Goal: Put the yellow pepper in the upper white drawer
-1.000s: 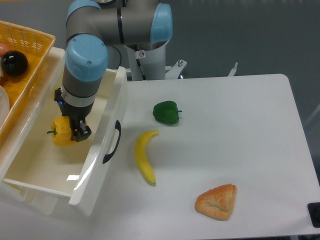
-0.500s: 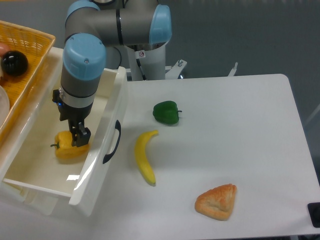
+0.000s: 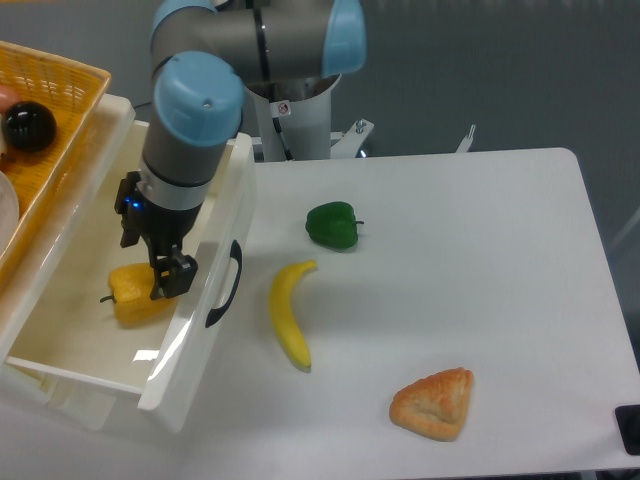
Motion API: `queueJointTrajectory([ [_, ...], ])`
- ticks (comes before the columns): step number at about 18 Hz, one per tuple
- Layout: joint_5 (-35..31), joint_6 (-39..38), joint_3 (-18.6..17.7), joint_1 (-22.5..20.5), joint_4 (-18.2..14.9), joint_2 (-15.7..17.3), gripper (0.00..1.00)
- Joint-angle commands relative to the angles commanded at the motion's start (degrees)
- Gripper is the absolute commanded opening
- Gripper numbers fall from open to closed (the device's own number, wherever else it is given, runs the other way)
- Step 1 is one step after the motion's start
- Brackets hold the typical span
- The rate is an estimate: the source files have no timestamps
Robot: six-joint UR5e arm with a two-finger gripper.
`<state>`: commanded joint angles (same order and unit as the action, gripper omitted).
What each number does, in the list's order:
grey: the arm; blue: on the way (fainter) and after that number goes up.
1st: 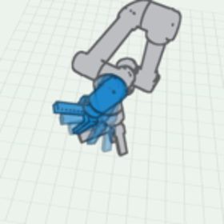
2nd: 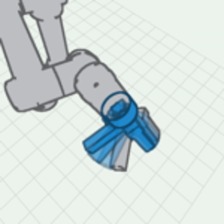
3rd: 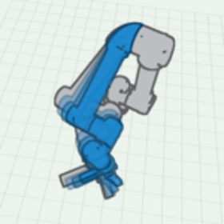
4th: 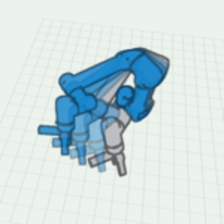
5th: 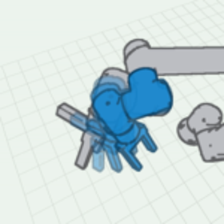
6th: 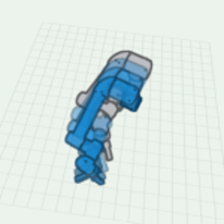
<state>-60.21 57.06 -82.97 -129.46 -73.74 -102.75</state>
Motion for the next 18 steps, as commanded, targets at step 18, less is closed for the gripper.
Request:
queueJointTrajectory([
  [18, 0.98, -13.38, -0.26, -12.13, 2.72, 0.27, 1.0],
])
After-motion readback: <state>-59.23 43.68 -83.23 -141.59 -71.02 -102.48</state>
